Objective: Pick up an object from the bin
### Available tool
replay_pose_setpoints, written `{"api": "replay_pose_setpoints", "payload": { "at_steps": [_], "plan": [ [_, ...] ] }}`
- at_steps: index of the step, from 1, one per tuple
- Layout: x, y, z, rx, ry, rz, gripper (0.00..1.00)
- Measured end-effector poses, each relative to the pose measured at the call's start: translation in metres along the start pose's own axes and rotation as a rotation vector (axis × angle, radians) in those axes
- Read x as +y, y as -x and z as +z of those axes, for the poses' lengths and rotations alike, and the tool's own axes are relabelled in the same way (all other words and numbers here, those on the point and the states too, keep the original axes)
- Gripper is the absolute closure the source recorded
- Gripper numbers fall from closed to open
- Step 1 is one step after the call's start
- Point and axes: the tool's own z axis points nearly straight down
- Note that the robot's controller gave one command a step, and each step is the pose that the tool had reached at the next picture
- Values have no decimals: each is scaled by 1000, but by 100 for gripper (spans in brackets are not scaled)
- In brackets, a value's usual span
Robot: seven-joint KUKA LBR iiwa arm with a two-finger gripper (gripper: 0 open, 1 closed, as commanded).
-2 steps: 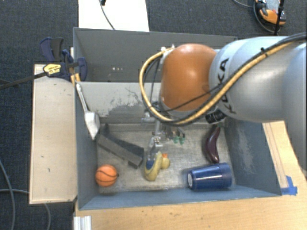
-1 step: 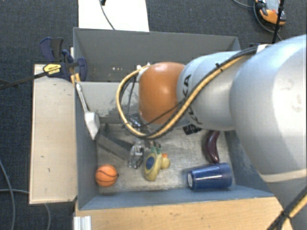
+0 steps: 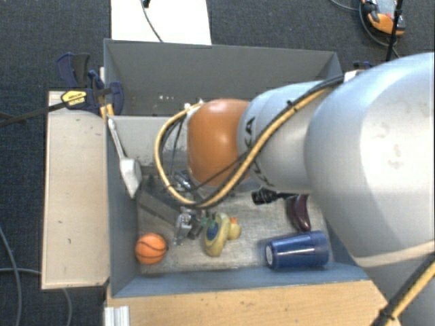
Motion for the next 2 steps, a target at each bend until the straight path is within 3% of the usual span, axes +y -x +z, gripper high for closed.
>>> {"api": "replay_pose_setpoints", "payload": {
  "at_steps": [1,2],
  "plan": [
    [-1,10,-14,-7,3,177,0],
    [-4,5,19,-7,5,65,0]
  ]
}}
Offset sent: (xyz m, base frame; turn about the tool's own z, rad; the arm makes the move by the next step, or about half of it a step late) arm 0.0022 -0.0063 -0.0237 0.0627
